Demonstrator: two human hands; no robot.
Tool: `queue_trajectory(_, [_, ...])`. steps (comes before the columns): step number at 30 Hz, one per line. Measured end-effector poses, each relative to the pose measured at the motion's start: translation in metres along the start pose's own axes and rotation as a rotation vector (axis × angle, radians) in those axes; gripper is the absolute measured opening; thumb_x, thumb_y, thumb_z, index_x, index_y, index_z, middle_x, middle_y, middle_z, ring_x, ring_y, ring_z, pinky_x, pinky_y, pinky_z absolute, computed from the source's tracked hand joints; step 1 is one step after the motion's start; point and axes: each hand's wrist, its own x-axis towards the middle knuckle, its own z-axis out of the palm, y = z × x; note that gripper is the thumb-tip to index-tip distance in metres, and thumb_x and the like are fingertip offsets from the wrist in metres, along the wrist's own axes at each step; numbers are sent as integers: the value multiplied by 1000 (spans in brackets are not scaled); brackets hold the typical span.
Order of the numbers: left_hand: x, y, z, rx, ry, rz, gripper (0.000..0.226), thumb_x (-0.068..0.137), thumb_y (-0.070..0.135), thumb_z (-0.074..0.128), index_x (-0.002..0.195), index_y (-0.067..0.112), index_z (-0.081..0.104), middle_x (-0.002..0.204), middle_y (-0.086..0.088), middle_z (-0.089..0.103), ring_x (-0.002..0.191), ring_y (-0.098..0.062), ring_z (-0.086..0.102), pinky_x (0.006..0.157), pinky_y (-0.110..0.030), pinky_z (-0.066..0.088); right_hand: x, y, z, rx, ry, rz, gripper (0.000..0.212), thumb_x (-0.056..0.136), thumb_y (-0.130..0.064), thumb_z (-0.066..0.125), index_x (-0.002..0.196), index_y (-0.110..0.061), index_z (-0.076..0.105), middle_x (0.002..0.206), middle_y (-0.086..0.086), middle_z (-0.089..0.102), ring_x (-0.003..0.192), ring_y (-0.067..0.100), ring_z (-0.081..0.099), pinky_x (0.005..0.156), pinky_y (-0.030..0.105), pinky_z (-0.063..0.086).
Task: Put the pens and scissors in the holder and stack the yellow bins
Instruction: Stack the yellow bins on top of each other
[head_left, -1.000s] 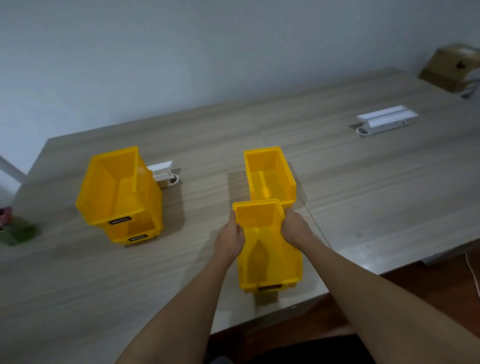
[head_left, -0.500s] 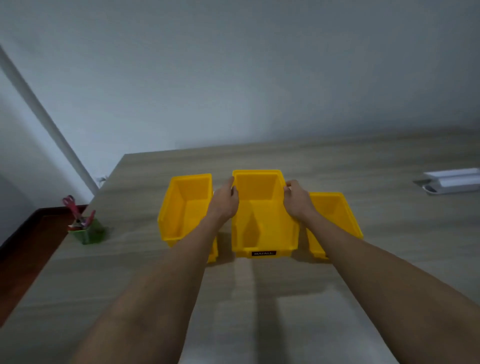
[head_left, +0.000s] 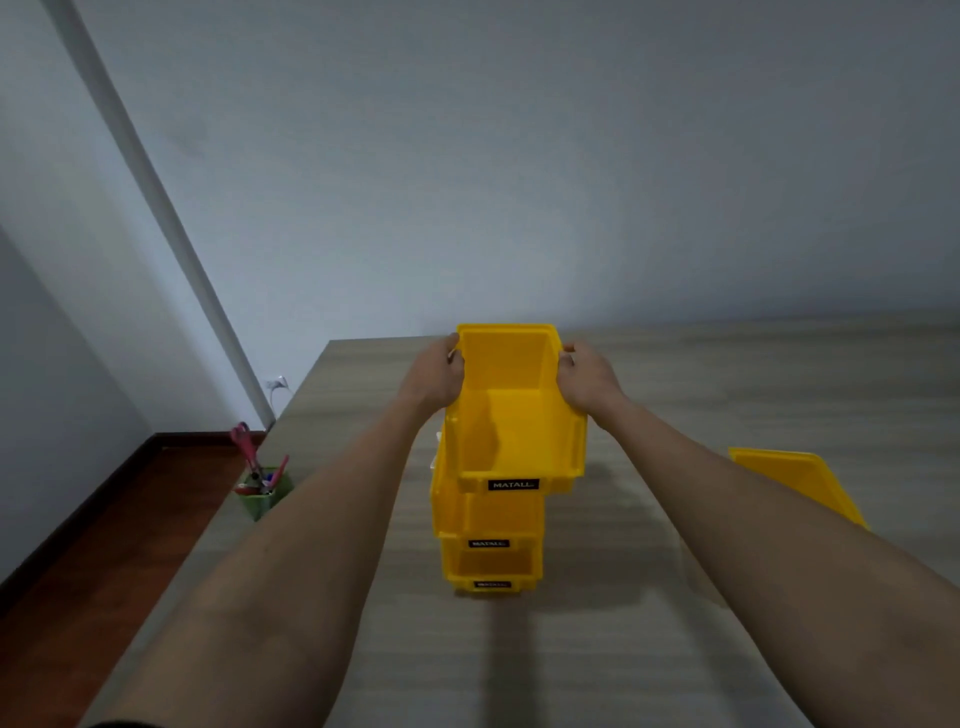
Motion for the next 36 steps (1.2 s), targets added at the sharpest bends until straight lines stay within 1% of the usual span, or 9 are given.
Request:
queue_trajectory(2, [1, -10, -4, -21, 7, 8, 35, 103, 22, 37, 131, 13, 55, 125, -10, 65, 112, -26, 61, 89, -34, 46, 4, -4, 13, -6, -6, -2, 39, 103, -23, 33, 138, -7, 44, 138, 18, 51, 122, 34, 51, 91, 38, 42])
queue_trajectory(5, [3, -23, -4, -31, -1, 2, 34, 103, 23, 37, 130, 17, 56, 120, -12, 67, 102, -25, 63, 90, -41, 50, 8, -5, 25, -21, -13, 8, 41, 104, -22, 33, 142, -8, 40, 141, 18, 49, 125, 35, 49, 96, 42, 43])
queue_trajectory(12, [15, -47, 2, -29, -29, -25, 33, 102, 23, 37, 126, 14, 59, 115, -12, 69, 105, -29, 64, 89, -42, 51, 15, -6, 39, -27, -31, -41, 42, 103, -17, 33, 145, -13, 37, 143, 17, 48, 127, 36, 47, 99, 42, 41])
queue_trajectory(21, [19, -55, 4, -59, -34, -32, 36, 104, 20, 37, 132, 10, 55, 125, -14, 64, 113, -30, 61, 84, -31, 42, 23, -4, 50, -36, -31, -42, 43, 103, -16, 32, 146, -13, 35, 141, 17, 49, 124, 34, 50, 95, 39, 42])
queue_trajectory(24, [21, -55, 4, -60, -48, -39, 38, 104, 21, 36, 137, 11, 51, 130, -13, 62, 117, -30, 59, 87, -32, 43, 24, -3, 53, -58, -42, -36, 45, 103, -15, 33, 147, -12, 33, 130, 19, 56, 102, 30, 58, 78, 34, 45])
queue_trajectory(26, [21, -58, 5, -64, -52, -62, 43, 104, 24, 36, 144, 13, 43, 140, -11, 55, 125, -30, 54, 97, -39, 44, 25, -1, 55, -70, -44, -43, 46, 102, -15, 33, 148, -12, 31, 121, 21, 59, 81, 21, 54, 63, 30, 42])
queue_trajectory(27, [20, -59, 5, -76, -52, -76, 44, 104, 24, 36, 146, 14, 41, 143, -11, 53, 128, -29, 53, 101, -42, 43, 25, 0, 55, -73, -40, -44, 46, 102, -15, 33, 148, -13, 30, 119, 21, 60, 78, 20, 53, 62, 29, 41])
queue_trajectory(31, [15, -58, 8, -137, -23, -77, 43, 104, 25, 35, 145, 15, 42, 140, -9, 55, 126, -28, 54, 99, -41, 44, 23, 2, 58, -70, -41, -40, 46, 103, -17, 32, 149, -13, 29, 124, 21, 57, 91, 30, 57, 74, 38, 46])
queue_trajectory(36, [9, -56, 10, -187, 40, -54, 40, 104, 23, 34, 142, 15, 47, 136, -11, 58, 122, -29, 56, 96, -38, 44, 22, 6, 60, -65, -16, -41, 45, 104, -22, 29, 148, -14, 30, 137, 20, 50, 111, 33, 56, 80, 36, 42])
